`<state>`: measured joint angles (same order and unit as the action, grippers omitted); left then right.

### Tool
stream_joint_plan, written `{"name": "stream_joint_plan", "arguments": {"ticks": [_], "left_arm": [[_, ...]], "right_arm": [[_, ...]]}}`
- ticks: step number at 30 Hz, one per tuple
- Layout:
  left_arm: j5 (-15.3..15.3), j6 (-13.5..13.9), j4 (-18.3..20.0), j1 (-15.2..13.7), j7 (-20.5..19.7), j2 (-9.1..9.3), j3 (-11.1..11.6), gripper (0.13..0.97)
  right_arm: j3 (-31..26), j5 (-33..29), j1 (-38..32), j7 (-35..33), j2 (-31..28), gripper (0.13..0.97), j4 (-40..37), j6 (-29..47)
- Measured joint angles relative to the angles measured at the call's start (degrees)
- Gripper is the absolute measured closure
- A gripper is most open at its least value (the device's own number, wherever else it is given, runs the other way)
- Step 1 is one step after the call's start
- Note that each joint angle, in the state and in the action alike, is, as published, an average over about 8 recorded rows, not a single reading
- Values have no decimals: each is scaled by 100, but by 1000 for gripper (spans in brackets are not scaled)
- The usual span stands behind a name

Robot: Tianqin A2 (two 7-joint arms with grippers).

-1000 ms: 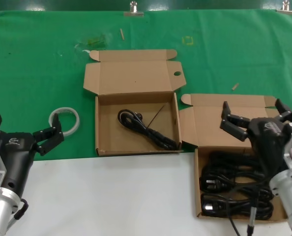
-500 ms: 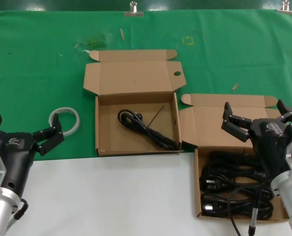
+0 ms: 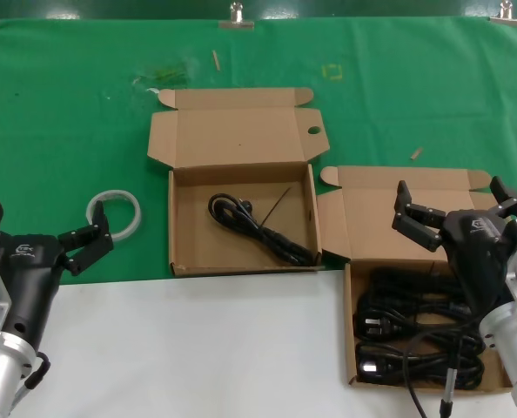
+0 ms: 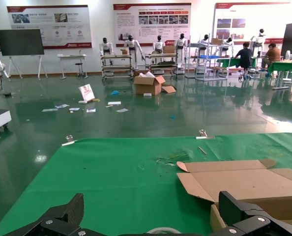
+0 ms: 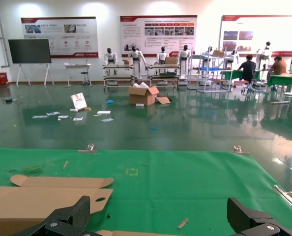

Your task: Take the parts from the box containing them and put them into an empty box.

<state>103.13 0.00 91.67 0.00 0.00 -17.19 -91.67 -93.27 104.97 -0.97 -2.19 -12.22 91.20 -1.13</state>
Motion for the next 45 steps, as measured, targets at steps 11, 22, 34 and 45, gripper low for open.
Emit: {"name": "stream_joint_plan", "arguments": {"ticks": [11, 22, 34, 45], "left_arm": [[0, 0, 0, 0, 0, 0, 0, 132], [0, 0, 0, 0, 0, 0, 0, 132], [0, 0, 0, 0, 0, 0, 0, 132], [0, 0, 0, 0, 0, 0, 0, 132]], "right_arm": [[0, 0, 0, 0, 0, 129, 0, 0], [0, 0, 0, 0, 0, 129, 0, 0], [0, 0, 0, 0, 0, 129, 0, 0], [0, 0, 0, 0, 0, 129, 0, 0]]}}
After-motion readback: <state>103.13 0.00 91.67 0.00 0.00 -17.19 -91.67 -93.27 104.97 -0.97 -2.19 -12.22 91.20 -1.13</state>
